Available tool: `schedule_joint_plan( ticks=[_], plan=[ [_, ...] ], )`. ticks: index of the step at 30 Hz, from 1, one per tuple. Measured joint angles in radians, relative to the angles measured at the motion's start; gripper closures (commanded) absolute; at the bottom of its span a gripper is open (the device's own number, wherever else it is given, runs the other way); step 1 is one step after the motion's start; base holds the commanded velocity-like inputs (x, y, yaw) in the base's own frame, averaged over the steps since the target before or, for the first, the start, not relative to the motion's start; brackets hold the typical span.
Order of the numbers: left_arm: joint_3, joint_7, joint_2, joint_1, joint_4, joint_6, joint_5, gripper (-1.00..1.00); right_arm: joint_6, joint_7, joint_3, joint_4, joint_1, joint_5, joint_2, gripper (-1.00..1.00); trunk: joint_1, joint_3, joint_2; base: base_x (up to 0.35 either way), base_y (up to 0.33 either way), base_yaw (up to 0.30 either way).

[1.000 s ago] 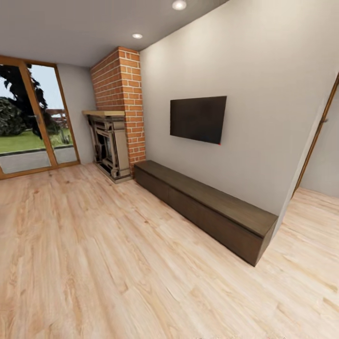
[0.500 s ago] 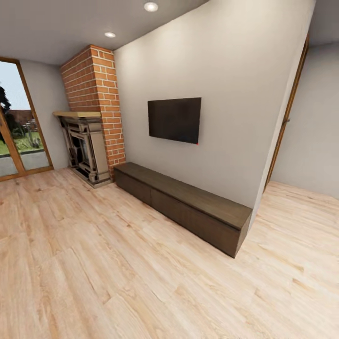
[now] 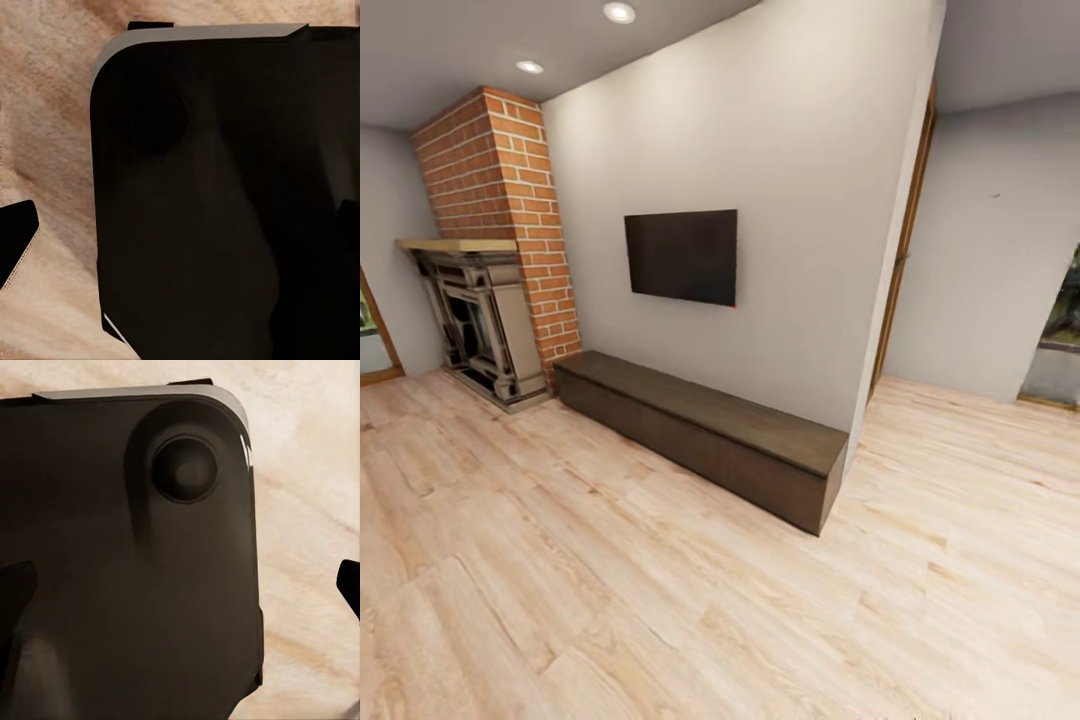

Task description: In the kitchen, take the popcorn bag from the countertop, put it into the microwave, and heat it until the popcorn is cooked so the cooked popcorn ends up inside the bag.

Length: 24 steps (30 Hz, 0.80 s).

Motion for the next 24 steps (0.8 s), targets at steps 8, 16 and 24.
schedule_joint_plan(
  ticks=[8, 16, 24],
  plan=[
    [0.047, 0.0, 0.002, 0.0, 0.0, 0.0, 0.001, -1.0, 0.001, -0.001, 0.0, 0.0, 0.0, -0.001, 0.0, -1.0, 0.0, 0.003, 0.0, 0.0, 0.0, -0.285],
    [0.063, -0.001, 0.0, 0.0, 0.001, 0.0, 0.0, -1.0, -0.006, -0.002, -0.003, 0.001, 0.0, -0.012, -0.009, -1.0, 0.0, 0.007, 0.0, 0.0, 0.0, -0.284],
    [0.065, 0.0, 0.0, 0.0, 0.001, -0.009, 0.0, -1.0, -0.011, -0.001, -0.003, 0.001, 0.0, -0.013, -0.013, -1.0, 0.0, 0.012, 0.0, 0.0, 0.0, -0.284]
  ],
)
